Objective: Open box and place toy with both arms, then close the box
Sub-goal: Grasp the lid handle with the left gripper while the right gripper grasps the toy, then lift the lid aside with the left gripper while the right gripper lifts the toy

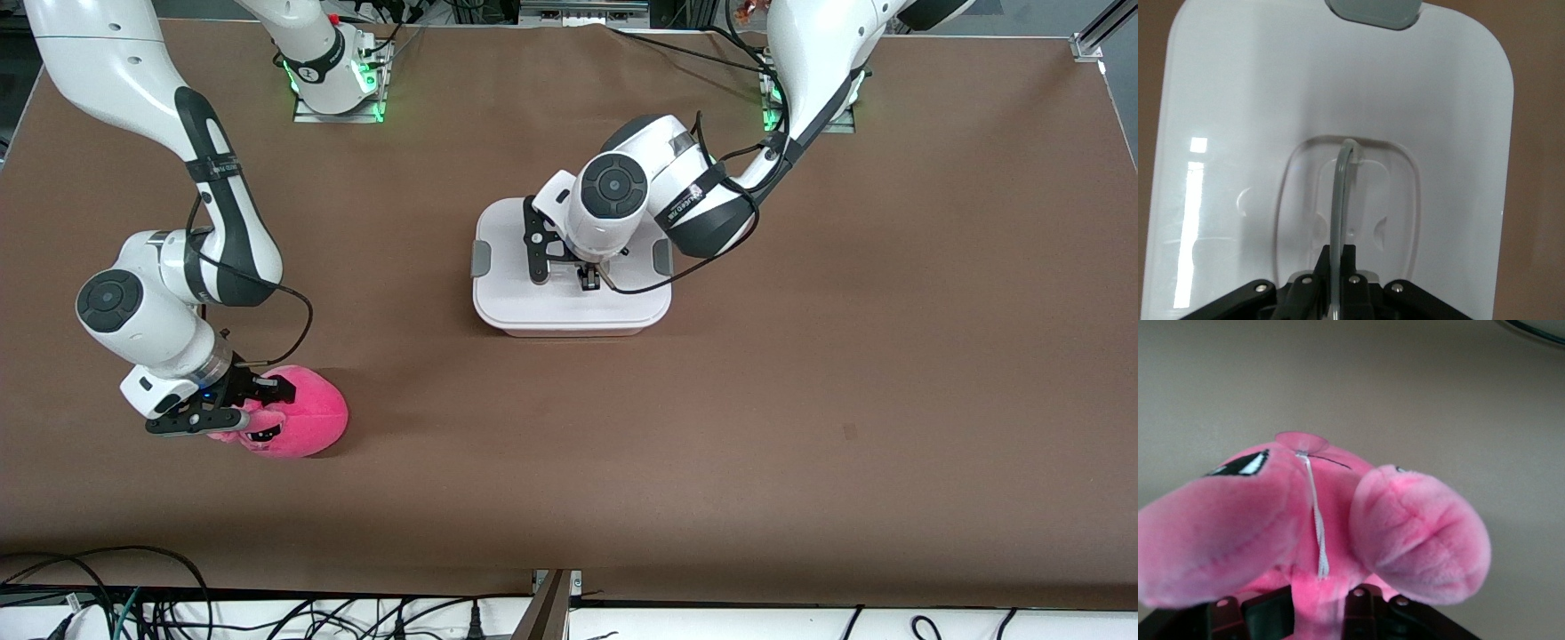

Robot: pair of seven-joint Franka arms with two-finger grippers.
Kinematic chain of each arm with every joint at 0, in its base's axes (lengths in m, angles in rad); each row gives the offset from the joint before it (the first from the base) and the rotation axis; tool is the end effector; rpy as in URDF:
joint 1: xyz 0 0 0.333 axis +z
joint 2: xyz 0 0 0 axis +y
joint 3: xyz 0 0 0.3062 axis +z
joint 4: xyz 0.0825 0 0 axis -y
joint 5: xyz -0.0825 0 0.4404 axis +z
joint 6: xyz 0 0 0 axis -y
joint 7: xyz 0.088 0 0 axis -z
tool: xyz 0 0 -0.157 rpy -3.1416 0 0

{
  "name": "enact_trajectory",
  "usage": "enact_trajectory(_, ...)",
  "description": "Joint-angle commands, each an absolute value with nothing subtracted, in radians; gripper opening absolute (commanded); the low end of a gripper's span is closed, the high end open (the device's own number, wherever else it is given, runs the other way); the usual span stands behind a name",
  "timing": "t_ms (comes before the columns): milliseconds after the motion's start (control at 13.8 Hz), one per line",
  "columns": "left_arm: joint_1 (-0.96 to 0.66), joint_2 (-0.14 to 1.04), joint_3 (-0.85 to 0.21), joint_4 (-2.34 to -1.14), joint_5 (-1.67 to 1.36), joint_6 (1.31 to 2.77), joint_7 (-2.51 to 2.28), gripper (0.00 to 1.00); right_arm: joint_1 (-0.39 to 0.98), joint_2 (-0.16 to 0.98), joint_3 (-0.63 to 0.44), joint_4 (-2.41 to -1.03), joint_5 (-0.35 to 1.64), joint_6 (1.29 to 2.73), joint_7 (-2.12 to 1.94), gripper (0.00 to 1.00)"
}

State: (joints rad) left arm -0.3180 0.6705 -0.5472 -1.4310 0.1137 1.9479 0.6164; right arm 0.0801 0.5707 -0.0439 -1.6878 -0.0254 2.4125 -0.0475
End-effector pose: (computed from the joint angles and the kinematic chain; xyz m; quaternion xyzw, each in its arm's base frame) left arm 0.5318 -0.5256 0.2577 0.7471 -0.6542 -0.0430 0.1094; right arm 0.7381 0.0275 0.1891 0.9953 0.0549 0.0770 0.0212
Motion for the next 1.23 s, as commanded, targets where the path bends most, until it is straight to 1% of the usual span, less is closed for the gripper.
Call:
enact_trajectory(0,-0.313,0.661,-0.567,-1.407,0.115,1.91,0.629,0.0,0.083,0.525,-0.038,-1.635,-0.025,2.242,-0.044,0.0)
enact_trajectory(145,-0.305,0.641,-0.587,-1.39,0.112,1.853,0.626,0.0,0.083,0.505,-0.02,-1.547,-0.025,2.046,-0.049,0.0)
enact_trajectory(218,-0.304,0.615,-0.589,-1.39,0.112,1.827,0.624,0.0,0.083,0.503,-0.009,-1.499,-0.025,1.972,-0.051,0.0)
enact_trajectory(363,-0.266,0.568,-0.595,-1.388,0.112,1.764,0.626,0.0,0.084,0.502,0.006,-1.442,-0.028,1.873,-0.06,0.0)
enact_trajectory(508,-0.194,0.513,-0.61,-1.388,0.112,1.685,0.629,0.0,0.083,0.494,0.053,-1.398,-0.035,1.778,-0.106,0.0)
enact_trajectory(653,-0.102,0.494,-0.644,-1.387,0.109,1.599,0.629,0.0,0.09,0.488,0.109,-1.367,-0.04,1.671,-0.202,0.0)
enact_trajectory(798,-0.004,0.489,-0.675,-1.387,0.106,1.508,0.671,0.0,0.107,0.482,0.158,-1.347,-0.057,1.605,-0.271,0.0)
enact_trajectory(943,0.087,0.468,-0.675,-1.387,0.109,1.442,0.776,0.0,0.139,0.453,0.217,-1.341,-0.093,1.579,-0.279,0.0)
enact_trajectory(1161,0.211,0.45,-0.669,-1.387,0.123,1.372,0.97,0.0,0.251,0.446,0.287,-1.341,-0.213,1.566,-0.278,0.0)
